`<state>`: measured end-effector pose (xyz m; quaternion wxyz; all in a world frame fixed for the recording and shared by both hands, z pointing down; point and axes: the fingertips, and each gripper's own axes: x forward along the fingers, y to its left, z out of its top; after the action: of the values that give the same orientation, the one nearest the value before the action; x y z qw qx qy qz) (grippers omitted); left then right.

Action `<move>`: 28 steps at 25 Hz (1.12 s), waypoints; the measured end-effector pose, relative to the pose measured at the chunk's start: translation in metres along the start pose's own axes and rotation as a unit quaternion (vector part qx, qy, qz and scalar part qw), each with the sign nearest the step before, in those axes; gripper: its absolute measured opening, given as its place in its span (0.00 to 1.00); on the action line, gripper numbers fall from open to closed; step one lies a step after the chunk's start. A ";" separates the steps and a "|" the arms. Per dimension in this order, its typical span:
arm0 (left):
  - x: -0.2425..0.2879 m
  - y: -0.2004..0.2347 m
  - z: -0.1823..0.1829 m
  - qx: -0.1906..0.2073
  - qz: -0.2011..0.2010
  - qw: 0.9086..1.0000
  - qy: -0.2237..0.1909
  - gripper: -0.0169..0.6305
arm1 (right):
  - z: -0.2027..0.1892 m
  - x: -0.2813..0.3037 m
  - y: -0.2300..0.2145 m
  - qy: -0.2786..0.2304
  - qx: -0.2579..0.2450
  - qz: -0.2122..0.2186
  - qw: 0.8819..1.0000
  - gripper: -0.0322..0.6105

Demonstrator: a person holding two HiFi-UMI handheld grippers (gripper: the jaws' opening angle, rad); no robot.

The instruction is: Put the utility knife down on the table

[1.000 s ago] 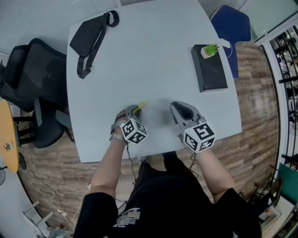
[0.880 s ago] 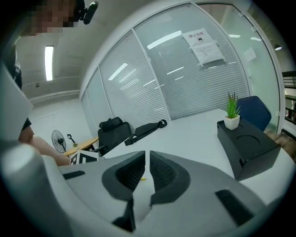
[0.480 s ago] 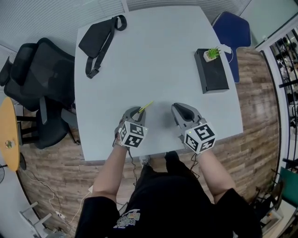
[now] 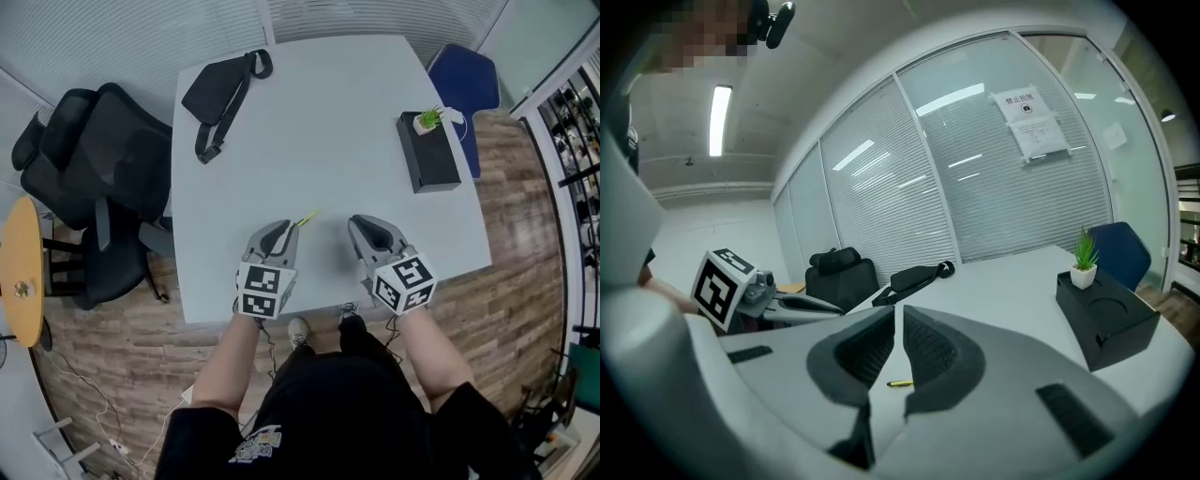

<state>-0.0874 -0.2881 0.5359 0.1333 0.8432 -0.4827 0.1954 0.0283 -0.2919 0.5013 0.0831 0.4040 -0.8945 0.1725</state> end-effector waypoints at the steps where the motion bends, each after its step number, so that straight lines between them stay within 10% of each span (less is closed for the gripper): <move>1: -0.008 0.002 0.005 -0.007 0.002 1.000 -0.012 0.08 | 0.002 -0.001 0.005 -0.003 -0.002 -0.001 1.000 0.10; 12: -0.101 0.008 0.039 -0.013 -0.004 0.994 -0.106 0.03 | 0.019 -0.025 0.067 -0.039 -0.025 -0.027 0.999 0.05; 28: -0.167 -0.013 0.028 -0.016 -0.058 0.989 -0.132 0.03 | 0.041 -0.076 0.135 -0.074 -0.073 -0.052 0.993 0.05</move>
<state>-0.1468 -0.1661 0.4337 0.0937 0.8859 -0.4494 0.0667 -0.0236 -0.1718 0.4088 0.0551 0.4540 -0.8864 0.0720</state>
